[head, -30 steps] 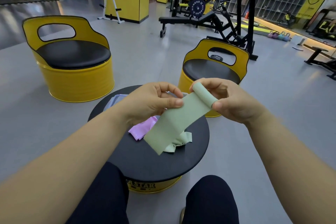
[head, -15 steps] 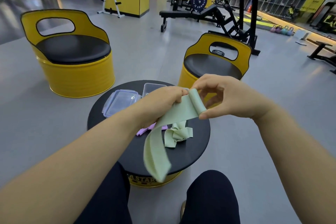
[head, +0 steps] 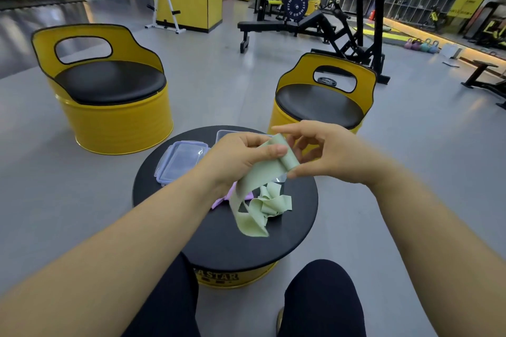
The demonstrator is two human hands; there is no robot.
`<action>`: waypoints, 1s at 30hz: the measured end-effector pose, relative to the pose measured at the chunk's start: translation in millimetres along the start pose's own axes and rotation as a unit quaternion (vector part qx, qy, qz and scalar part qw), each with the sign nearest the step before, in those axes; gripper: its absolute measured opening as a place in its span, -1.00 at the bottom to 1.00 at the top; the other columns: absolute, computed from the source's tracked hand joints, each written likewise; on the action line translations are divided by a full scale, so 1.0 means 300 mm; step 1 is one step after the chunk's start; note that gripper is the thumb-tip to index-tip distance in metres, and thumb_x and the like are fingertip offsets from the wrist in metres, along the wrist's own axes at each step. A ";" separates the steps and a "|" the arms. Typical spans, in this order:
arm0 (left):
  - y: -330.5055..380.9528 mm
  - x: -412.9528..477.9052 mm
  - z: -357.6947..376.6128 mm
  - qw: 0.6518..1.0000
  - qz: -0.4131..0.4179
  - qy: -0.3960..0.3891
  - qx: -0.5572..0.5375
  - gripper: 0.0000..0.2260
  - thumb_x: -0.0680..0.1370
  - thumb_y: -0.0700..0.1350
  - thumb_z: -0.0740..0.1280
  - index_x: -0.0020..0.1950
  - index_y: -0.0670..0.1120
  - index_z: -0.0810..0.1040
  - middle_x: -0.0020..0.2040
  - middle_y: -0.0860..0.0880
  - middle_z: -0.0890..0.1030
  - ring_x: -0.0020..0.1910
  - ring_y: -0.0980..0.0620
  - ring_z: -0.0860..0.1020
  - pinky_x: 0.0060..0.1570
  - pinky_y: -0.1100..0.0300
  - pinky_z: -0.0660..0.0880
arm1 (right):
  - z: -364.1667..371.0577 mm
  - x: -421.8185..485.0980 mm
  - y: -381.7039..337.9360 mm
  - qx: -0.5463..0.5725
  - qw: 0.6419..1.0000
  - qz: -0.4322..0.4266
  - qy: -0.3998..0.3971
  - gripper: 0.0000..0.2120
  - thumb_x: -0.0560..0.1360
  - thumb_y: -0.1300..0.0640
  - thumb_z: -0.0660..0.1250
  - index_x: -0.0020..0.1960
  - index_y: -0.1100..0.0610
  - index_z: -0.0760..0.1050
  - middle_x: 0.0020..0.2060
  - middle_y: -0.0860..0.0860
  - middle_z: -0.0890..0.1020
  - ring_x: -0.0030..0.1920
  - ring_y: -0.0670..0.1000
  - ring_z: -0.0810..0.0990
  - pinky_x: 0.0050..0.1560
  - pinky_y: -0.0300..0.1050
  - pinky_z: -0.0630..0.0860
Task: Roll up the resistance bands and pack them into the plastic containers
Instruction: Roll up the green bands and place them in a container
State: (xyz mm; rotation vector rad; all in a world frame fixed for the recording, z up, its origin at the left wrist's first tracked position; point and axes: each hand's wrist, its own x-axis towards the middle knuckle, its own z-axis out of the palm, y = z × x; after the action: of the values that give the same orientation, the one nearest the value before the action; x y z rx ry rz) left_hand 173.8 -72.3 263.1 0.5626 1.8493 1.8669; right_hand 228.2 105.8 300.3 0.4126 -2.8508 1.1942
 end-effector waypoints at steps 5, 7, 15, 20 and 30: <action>-0.002 0.001 -0.005 0.996 0.015 0.051 -0.071 -0.76 0.28 0.02 0.46 -0.14 -0.08 0.65 -0.20 -0.04 0.67 -0.23 0.03 0.59 -0.16 0.17 0.49 | 0.053 -0.001 0.003 0.226 0.970 0.056 0.066 -0.53 0.32 0.20 0.45 0.20 0.02 0.46 -0.18 0.00 0.61 -0.19 -0.02 0.65 -0.07 -0.15 0.62; -0.003 0.002 0.000 0.993 0.018 0.063 -0.096 -0.85 0.36 -0.04 0.44 -0.14 -0.09 0.64 -0.23 -0.04 0.67 -0.25 0.03 0.60 -0.20 0.19 0.51 | 0.085 0.007 -0.002 0.253 0.960 0.059 0.102 -0.72 0.40 0.19 0.40 0.10 0.08 0.49 -0.27 0.01 0.63 -0.23 -0.01 0.65 -0.09 -0.11 0.63; 0.001 0.014 -0.024 0.993 0.040 0.102 -0.040 -0.78 0.39 -0.06 0.48 0.00 -0.06 0.58 -0.03 -0.13 0.67 -0.04 -0.04 0.62 -0.05 0.07 0.54 | 0.103 0.032 -0.025 0.235 0.953 0.032 0.188 -0.88 0.48 0.25 0.35 0.00 0.12 0.57 -0.20 0.06 0.69 -0.21 -0.07 0.67 -0.21 -0.24 0.60; 0.033 -0.002 -0.037 0.995 0.080 0.057 0.036 -0.89 0.47 -0.18 0.41 -0.06 0.02 0.58 -0.26 0.04 0.67 -0.28 0.17 0.57 -0.21 0.25 0.45 | 0.072 0.020 -0.031 0.167 0.969 0.017 0.178 -0.80 0.48 0.29 0.35 0.08 0.11 0.56 -0.16 0.09 0.66 -0.22 -0.15 0.66 -0.19 -0.34 0.56; 0.043 -0.011 -0.040 0.992 0.117 0.039 -0.016 -0.86 0.45 -0.31 0.40 -0.08 -0.09 0.58 -0.09 -0.21 0.68 -0.17 -0.03 0.64 -0.08 0.15 0.57 | 0.081 0.012 -0.043 0.228 0.956 0.002 0.185 -0.74 0.42 0.35 0.40 -0.02 0.03 0.60 -0.15 0.13 0.66 -0.12 -0.03 0.66 -0.05 -0.21 0.60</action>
State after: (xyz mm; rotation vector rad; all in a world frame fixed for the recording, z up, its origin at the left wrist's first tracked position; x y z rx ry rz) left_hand 169.2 -84.1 275.7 0.7323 1.8665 2.0917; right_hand 229.8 79.2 292.4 0.1616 -2.2547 1.7210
